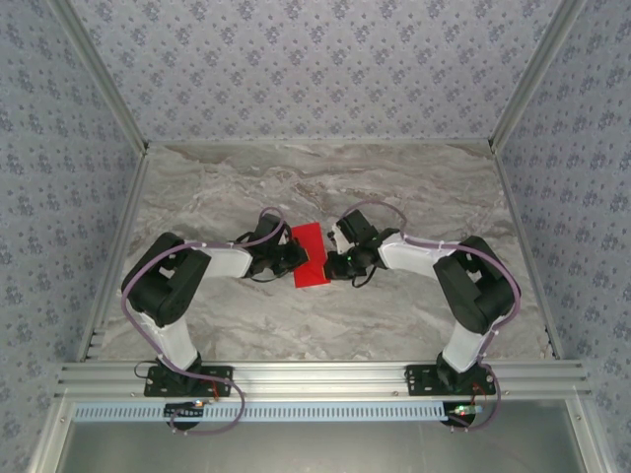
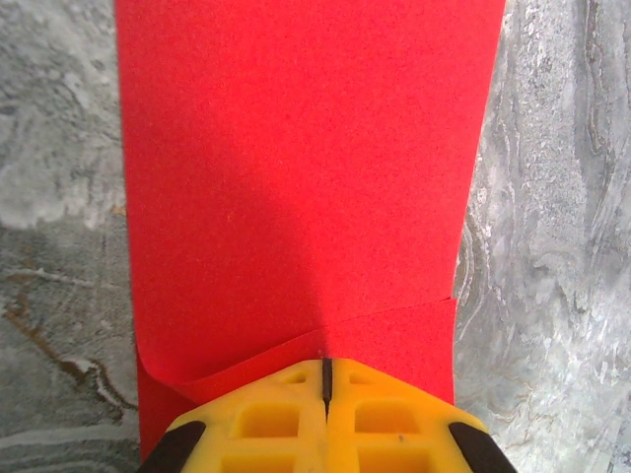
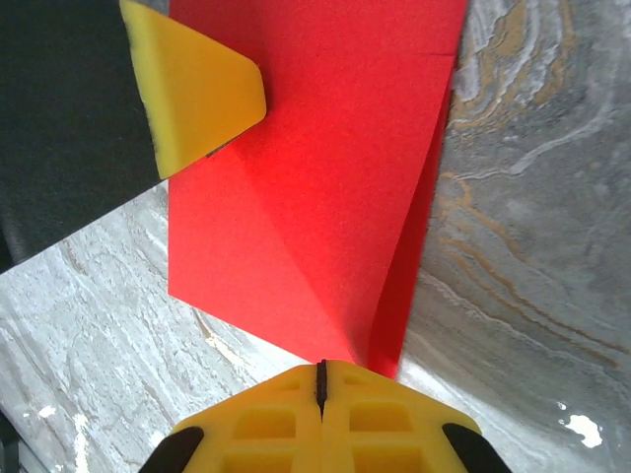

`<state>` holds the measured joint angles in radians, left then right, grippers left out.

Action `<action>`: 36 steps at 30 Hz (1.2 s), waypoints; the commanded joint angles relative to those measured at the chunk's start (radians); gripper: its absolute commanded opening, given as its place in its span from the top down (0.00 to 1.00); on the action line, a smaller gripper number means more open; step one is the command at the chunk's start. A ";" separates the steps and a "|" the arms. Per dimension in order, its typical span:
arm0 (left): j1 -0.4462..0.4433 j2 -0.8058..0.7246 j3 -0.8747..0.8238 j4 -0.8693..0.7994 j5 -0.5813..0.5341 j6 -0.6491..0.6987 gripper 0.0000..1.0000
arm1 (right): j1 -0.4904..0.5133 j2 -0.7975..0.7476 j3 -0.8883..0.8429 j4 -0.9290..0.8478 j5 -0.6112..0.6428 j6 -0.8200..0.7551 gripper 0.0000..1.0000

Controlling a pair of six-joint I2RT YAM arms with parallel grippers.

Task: Fold a paper plane with a square sheet of paper (pick it up from the middle)

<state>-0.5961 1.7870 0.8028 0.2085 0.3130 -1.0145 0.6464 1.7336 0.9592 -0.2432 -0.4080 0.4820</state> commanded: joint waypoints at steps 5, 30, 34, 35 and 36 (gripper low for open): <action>0.015 0.011 -0.025 -0.090 -0.058 0.008 0.97 | 0.003 0.050 0.023 -0.041 0.006 -0.022 0.98; 0.014 0.008 -0.022 -0.094 -0.054 0.015 0.97 | -0.029 -0.006 0.027 -0.016 -0.048 -0.042 0.98; 0.013 0.004 -0.020 -0.088 -0.048 0.022 0.97 | -0.018 0.049 0.053 -0.018 -0.048 -0.049 0.98; 0.014 0.002 -0.021 -0.086 -0.046 0.024 0.97 | -0.019 0.058 0.052 -0.017 -0.043 -0.048 0.99; 0.015 0.000 -0.020 -0.085 -0.045 0.027 0.97 | -0.021 0.063 0.049 -0.017 -0.039 -0.048 0.99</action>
<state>-0.5957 1.7870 0.8028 0.2085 0.3141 -1.0134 0.6266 1.7657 0.9913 -0.2527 -0.4393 0.4332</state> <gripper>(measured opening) 0.041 0.051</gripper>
